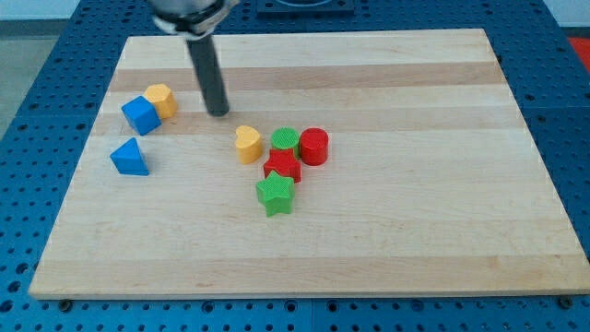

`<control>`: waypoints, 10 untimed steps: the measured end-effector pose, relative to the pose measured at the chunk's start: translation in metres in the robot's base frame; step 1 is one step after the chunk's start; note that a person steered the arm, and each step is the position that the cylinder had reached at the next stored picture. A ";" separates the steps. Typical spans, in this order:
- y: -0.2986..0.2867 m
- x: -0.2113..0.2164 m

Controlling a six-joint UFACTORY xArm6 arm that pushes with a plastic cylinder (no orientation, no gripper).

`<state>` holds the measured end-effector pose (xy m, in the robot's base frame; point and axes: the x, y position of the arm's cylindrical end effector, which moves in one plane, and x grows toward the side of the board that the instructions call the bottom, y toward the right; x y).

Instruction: Move the blue cube to the right side of the blue triangle

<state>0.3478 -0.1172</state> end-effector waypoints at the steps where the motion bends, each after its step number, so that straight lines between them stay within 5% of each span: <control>1: -0.005 -0.046; 3: -0.109 -0.079; 5: -0.169 -0.040; 10: -0.083 0.067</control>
<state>0.4144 -0.1999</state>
